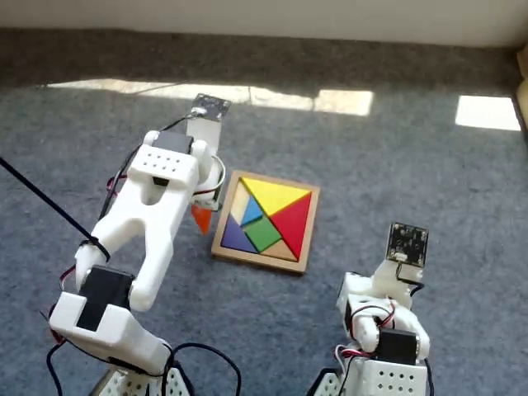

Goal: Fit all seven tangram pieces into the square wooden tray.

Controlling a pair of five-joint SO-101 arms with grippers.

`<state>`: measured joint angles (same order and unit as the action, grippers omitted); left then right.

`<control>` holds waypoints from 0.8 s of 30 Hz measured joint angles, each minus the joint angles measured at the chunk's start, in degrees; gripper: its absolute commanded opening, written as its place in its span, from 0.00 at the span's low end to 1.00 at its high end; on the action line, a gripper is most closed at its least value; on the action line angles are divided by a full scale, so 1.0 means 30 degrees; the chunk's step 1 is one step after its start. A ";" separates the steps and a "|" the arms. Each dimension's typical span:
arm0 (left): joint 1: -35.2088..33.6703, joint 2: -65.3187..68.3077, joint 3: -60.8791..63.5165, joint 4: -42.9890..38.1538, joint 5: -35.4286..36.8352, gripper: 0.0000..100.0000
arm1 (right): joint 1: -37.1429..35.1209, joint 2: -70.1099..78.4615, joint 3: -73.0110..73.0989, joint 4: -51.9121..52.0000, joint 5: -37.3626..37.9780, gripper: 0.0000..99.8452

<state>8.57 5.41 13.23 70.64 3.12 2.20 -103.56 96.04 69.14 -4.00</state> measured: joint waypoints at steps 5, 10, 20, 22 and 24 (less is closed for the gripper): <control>0.1231 0.0000 -0.0498 -0.1143 -0.0557 0.11 | 0.0000 0.0000 0.0000 0.0000 0.0000 0.01; 0.1465 0.0000 -0.0498 -0.2168 -0.0586 0.11 | 0.0000 0.0000 0.0000 0.0000 0.0000 0.01; 0.2227 0.0000 0.1670 -0.6125 -0.0615 0.11 | 0.0000 0.0000 0.0000 0.0000 0.0000 0.01; 0.2227 0.0000 0.2403 -0.6945 -0.0586 0.11 | 0.0000 0.0000 0.0000 0.0000 0.0000 0.01; 0.2198 0.0000 0.3048 -0.7707 -0.0440 0.11 | 0.0000 0.0000 0.0000 0.0000 0.0000 0.01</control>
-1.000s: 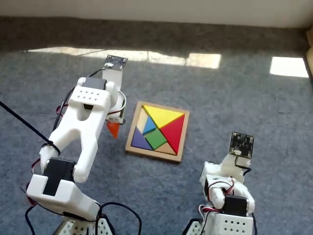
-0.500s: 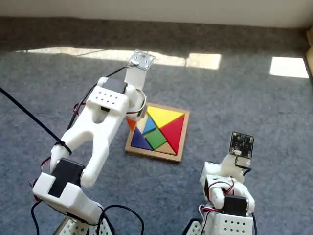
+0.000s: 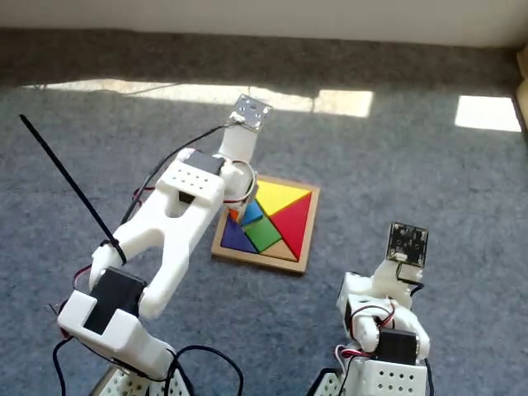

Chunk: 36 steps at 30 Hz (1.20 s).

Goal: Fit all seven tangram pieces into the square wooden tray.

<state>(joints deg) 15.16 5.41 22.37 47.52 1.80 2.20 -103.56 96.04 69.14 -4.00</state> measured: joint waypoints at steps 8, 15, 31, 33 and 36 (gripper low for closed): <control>0.0410 0.0000 0.1055 -0.1026 0.0879 0.11 | 0.0000 0.0000 0.0000 0.0000 0.0000 0.01; 0.0410 0.0176 0.1231 -0.1846 0.0821 0.11 | 0.0000 0.0000 0.0000 0.0000 0.0000 0.01; 0.0527 0.1846 -0.0762 0.0234 0.0908 0.15 | 0.0000 0.0000 0.0000 0.0000 0.0000 0.01; 0.0527 0.1846 -0.0791 0.0410 0.0908 0.19 | 0.0000 0.0000 0.0000 0.0000 0.0000 0.01; 0.0498 0.1846 -0.0791 0.0645 0.1172 0.21 | 0.0000 0.0000 0.0000 0.0000 0.0000 0.01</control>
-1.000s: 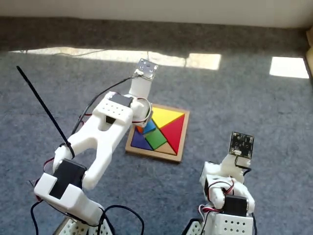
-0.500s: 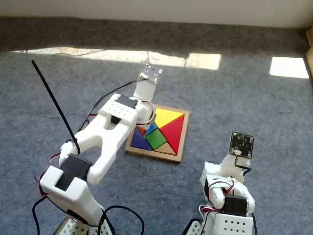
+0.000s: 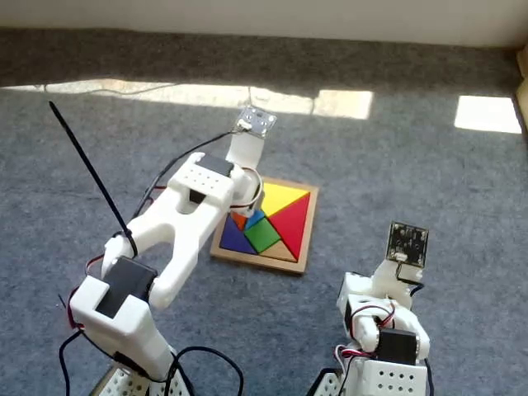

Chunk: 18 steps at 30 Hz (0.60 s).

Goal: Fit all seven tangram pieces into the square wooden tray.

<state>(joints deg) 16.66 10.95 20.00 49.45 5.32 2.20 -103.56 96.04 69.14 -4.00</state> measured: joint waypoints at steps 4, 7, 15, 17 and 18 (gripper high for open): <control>-0.0088 0.0000 0.0000 0.0059 0.0908 0.21 | 0.0000 0.0000 0.0000 0.0000 0.0000 0.01; -0.0029 0.0000 0.0000 0.0059 0.1026 0.21 | 0.0000 0.0000 0.0000 0.0000 0.0000 0.01; -0.0029 0.0000 0.0000 0.0059 0.1026 0.21 | 0.0000 0.0000 0.0000 0.0000 0.0000 0.01; -0.0059 0.0000 0.0000 0.0117 0.1026 0.21 | 0.0000 0.0000 0.0000 0.0000 0.0000 0.01; -0.0176 0.0000 0.0000 0.0293 0.1026 0.21 | 0.0000 0.0000 0.0000 0.0000 0.0000 0.01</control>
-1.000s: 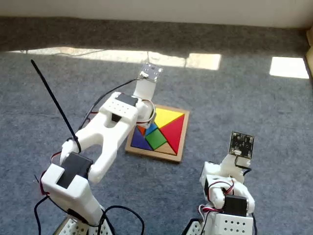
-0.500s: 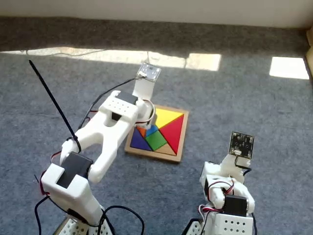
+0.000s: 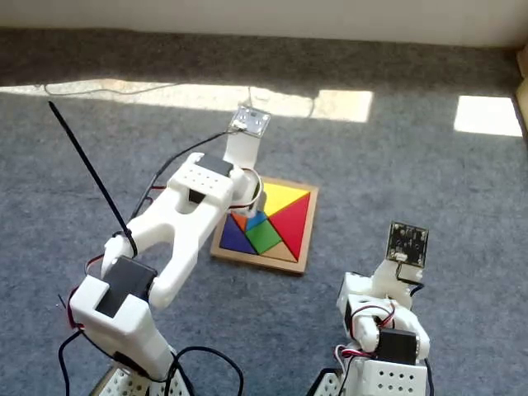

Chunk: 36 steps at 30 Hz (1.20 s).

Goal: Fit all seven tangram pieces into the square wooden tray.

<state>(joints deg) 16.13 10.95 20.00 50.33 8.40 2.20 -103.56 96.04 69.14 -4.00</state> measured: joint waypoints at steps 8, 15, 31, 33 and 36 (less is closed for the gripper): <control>-0.1289 0.0000 0.0000 0.0967 0.0088 0.21 | 0.0000 0.0000 0.0000 0.0000 0.0000 0.01; -0.1289 0.0088 -0.0234 0.0967 -0.0410 0.21 | 0.0000 0.0000 0.0000 0.0000 0.0000 0.01; -0.3516 0.0088 -0.0264 0.1758 0.0381 0.21 | 0.0000 0.0000 0.0000 0.0000 0.0000 0.01; -0.3780 0.0088 -0.0264 0.2139 0.0381 0.21 | 0.0000 0.0000 0.0000 0.0000 0.0000 0.01; -0.4103 0.0088 -0.0176 0.2374 0.0381 0.21 | 0.0000 0.0000 0.0000 0.0000 0.0000 0.01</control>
<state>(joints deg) 3.82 11.21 19.47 57.45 9.54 2.20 -103.56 96.04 69.14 -4.00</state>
